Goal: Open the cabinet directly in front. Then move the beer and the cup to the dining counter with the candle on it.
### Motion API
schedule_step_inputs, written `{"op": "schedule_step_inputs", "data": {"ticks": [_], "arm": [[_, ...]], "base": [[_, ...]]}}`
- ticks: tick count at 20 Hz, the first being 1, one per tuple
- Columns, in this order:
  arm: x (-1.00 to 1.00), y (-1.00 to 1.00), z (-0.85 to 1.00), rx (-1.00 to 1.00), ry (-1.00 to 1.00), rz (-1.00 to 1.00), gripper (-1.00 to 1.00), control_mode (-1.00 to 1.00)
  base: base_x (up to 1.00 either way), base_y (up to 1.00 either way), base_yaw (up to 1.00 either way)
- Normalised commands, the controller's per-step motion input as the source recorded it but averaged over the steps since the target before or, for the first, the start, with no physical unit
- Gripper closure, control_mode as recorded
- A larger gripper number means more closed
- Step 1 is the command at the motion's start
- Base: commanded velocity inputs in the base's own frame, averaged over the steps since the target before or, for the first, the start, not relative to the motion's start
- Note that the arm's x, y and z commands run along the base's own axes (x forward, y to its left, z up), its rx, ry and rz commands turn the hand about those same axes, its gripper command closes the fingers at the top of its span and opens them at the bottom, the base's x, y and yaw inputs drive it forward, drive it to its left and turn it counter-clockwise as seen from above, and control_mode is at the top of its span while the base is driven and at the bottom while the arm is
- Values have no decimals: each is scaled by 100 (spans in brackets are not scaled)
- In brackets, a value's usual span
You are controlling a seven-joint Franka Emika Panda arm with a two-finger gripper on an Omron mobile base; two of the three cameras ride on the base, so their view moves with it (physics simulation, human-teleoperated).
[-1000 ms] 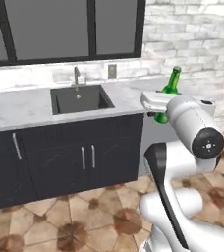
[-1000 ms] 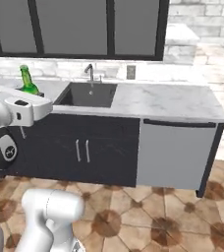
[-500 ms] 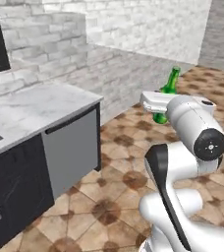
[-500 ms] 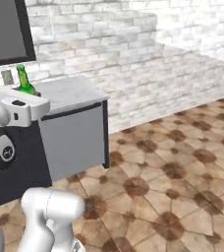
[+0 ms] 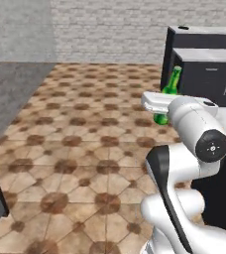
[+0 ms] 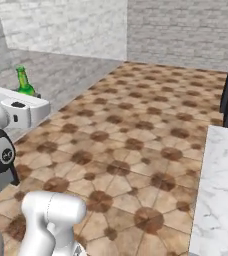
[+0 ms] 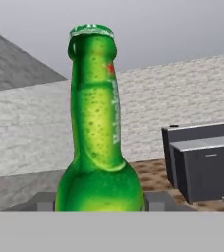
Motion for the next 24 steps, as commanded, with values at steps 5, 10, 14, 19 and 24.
{"op": "schedule_step_inputs", "data": {"ticks": [5,10,14,19,24], "arm": [[0,0,0,0,0,0,100,100],[0,0,0,0,0,0,100,100],[0,0,0,0,0,0,100,100],[0,0,0,0,0,0,100,100],[0,0,0,0,0,0,100,100]], "base": [[52,31,-56],[69,100,-22],[86,93,-18],[100,12,-2],[100,-30,6]]}}
